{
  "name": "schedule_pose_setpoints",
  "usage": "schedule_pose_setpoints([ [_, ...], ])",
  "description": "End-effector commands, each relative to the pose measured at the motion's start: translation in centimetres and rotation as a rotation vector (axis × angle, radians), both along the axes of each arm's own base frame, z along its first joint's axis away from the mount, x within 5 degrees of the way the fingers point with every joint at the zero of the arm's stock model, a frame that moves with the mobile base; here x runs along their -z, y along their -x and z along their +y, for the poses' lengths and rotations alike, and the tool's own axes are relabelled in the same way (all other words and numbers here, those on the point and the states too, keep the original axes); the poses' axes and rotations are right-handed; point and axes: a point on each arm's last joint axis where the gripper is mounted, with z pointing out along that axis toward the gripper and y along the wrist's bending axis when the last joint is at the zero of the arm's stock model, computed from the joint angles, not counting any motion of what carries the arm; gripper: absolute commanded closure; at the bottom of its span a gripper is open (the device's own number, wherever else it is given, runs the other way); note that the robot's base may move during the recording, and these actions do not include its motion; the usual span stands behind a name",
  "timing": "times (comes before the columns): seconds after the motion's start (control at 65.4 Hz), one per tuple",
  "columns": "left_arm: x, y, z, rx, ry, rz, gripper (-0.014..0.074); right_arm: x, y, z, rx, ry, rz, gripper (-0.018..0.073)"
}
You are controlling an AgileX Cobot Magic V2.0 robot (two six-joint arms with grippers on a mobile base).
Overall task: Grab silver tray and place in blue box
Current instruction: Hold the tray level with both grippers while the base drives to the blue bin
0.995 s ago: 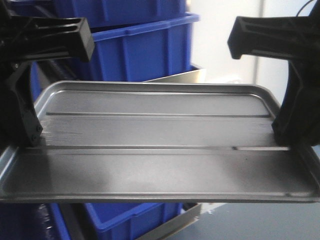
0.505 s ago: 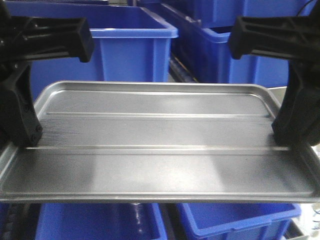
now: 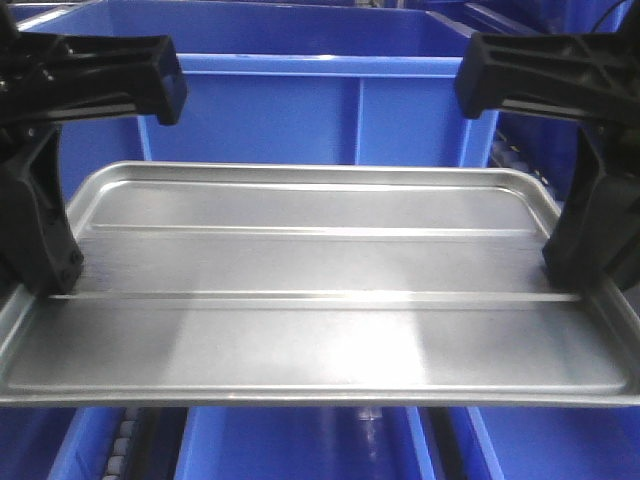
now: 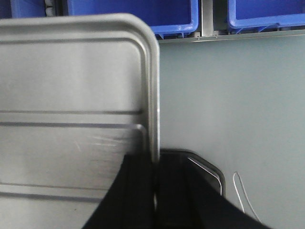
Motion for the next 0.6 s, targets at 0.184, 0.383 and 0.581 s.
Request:
schedule_pose_setpoints([
  [0.184, -1.47, -0.04, -0.16, 0.008, 0.067, -0.049, 0.0611, -1.43, -0.42, 0.17, -0.016, -0.053, -0.079, 0.0510],
  [0.383, -1.47, -0.04, -0.16, 0.008, 0.067, -0.049, 0.0611, -1.43, -0.42, 0.17, -0.016, -0.053, -0.079, 0.0510],
  [0.581, -1.47, -0.04, -0.16, 0.008, 0.067, -0.049, 0.0611, -1.43, -0.42, 0.17, -0.016, -0.053, -0.079, 0.0510],
])
